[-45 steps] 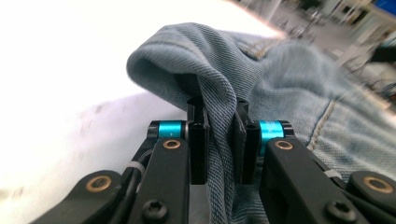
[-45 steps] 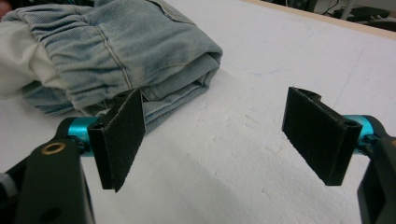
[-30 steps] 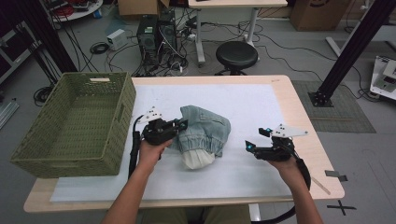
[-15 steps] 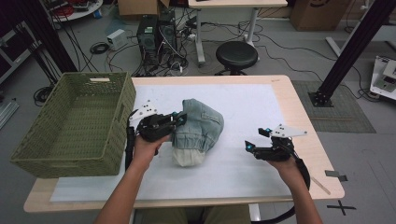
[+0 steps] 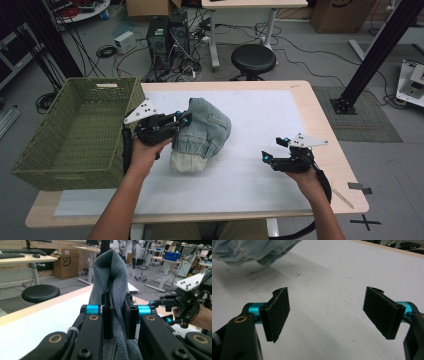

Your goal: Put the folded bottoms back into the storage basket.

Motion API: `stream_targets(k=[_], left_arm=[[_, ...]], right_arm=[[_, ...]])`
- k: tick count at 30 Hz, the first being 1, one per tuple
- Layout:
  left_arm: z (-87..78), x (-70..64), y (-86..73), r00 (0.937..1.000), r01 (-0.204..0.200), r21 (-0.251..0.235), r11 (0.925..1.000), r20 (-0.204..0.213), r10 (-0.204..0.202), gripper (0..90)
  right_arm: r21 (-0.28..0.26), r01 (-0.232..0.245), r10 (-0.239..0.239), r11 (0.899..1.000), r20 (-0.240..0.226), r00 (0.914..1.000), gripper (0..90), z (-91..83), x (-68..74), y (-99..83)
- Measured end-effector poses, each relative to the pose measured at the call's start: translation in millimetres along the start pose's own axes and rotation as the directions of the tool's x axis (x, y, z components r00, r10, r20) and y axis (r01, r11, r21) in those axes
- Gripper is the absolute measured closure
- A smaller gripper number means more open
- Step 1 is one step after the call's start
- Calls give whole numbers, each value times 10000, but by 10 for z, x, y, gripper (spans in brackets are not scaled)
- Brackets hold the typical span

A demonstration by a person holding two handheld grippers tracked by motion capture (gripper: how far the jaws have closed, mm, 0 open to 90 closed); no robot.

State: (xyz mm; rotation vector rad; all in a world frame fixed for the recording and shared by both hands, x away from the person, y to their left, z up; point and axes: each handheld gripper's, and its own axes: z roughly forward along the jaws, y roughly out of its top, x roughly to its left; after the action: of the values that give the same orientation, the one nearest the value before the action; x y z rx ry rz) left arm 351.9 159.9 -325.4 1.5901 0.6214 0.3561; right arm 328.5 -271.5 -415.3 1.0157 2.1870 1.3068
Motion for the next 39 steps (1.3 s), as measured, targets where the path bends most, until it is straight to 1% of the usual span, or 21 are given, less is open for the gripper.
stream_targets(k=[2, 4, 5, 9, 10, 11, 12, 14, 15, 17, 20, 21, 22, 23, 24, 25, 30, 35, 39], left_arm=[[-47, 15, 60, 10000, -40, -50, 10000, -60, 40, 809], [-110, 30, 128, 9997, -79, -89, 9999, -241, 77, 809], [-110, 30, 128, 9997, -79, -89, 9999, -241, 77, 809], [-205, 57, 226, 9994, -85, -230, 9997, -331, 78, 809], [-250, 63, 277, 9992, -104, -321, 9994, -382, 92, 809], [-250, 63, 277, 9992, -104, -321, 9994, -382, 92, 810], [-291, 66, 332, 9988, -197, -341, 9992, -456, 182, 809], [-312, 70, 358, 9985, -272, -347, 9990, -480, 255, 809], [-360, 80, 408, 9977, -383, -342, 9987, -575, 363, 809], [-385, 87, 430, 9974, -398, -374, 9985, -615, 375, 809], [-485, 123, 494, 9960, -459, -432, 9980, -789, 424, 809], [-546, 145, 526, 9950, -492, -470, 9977, -890, 449, 809], [-546, 145, 526, 9950, -492, -470, 9977, -890, 449, 809], [-619, 171, 559, 9935, -519, -550, 9971, -1042, 460, 809], [-657, 186, 575, 9928, -529, -589, 9969, -1101, 462, 809], [-657, 186, 575, 9928, -529, -589, 9969, -1101, 462, 809], [-838, 243, 660, 9891, -644, -735, 9952, -1374, 539, 809], [-1031, 299, 768, 9830, -835, -820, 9931, -1705, 686, 810], [-1189, 336, 837, 9783, -898, -988, 9910, -1955, 691, 809]], right_arm=[[-8, 4, -4, 10000, 2, 10000, 221, 3, 0, 1], [-9, 21, -21, 10000, -9, 10000, 221, 5, 1, 0], [3, -2, 2, 10000, -15, 10000, 221, 5, 4, 0], [-9, 33, -33, 10000, -23, 10000, 221, 9, 2, -1], [-18, 25, -25, 10000, -31, 10000, 221, 10, 3, -1], [-20, 47, -47, 10000, -27, 10000, 221, 11, 2, 0], [-11, 37, -37, 10000, -25, 10000, 221, 12, 2, -1], [-14, 34, -34, 10000, -16, 10000, 221, 14, 2, -2], [-2, 51, -51, 10000, -22, 10000, 221, 14, 1, -2], [-13, 22, -22, 10000, -16, 10000, 221, 13, 1, -2], [-27, -1, 1, 10000, 2, 10000, 221, 13, 1, -2], [7, -19, 19, 10000, -4, 10000, 221, 11, 3, -2], [4, -30, 30, 10000, -10, 10000, 221, 11, 3, -3], [-7, -46, 46, 10000, -10, 10000, 221, 12, 4, -2], [-6, -40, 40, 10000, -13, 10000, 221, 13, 5, -2], [-20, 21, -21, 10000, -12, 10000, 221, 16, 2, -2], [4, 7, -7, 10000, -28, 10000, 221, 25, 11, 2], [28, -19, 19, 10000, -39, 10000, 221, 36, 22, 3], [38, 10, -10, 10000, -36, 10000, 221, 44, 19, 2]])
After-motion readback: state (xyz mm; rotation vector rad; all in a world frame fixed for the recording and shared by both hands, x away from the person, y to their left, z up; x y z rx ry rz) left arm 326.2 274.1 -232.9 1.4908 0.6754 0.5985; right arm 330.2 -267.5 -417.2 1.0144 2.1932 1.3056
